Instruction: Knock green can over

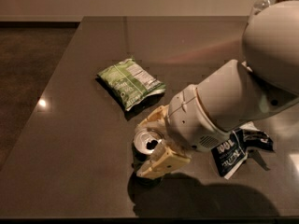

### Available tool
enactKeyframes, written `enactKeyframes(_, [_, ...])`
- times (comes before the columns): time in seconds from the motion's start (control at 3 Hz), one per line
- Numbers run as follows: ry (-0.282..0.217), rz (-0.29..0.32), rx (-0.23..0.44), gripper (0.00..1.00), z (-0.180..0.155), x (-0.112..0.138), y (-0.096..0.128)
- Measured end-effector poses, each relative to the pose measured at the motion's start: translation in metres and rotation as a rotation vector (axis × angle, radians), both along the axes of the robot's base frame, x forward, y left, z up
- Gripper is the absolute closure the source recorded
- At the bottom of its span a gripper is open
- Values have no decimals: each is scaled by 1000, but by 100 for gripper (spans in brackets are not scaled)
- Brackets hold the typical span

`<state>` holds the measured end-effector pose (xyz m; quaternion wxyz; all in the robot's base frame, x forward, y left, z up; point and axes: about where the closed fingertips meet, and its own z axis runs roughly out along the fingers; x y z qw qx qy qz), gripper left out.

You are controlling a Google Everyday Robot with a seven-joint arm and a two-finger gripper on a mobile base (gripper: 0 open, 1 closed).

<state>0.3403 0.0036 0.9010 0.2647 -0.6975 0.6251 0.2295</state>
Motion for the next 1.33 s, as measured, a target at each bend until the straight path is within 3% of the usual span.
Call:
enactKeyframes(0.33, [5, -15, -23, 71, 9, 9, -2])
enactKeyframes(0.67, [10, -54, -127, 99, 27, 37, -17])
enactKeyframes(1.33, [-6, -61, -401, 100, 34, 74, -31])
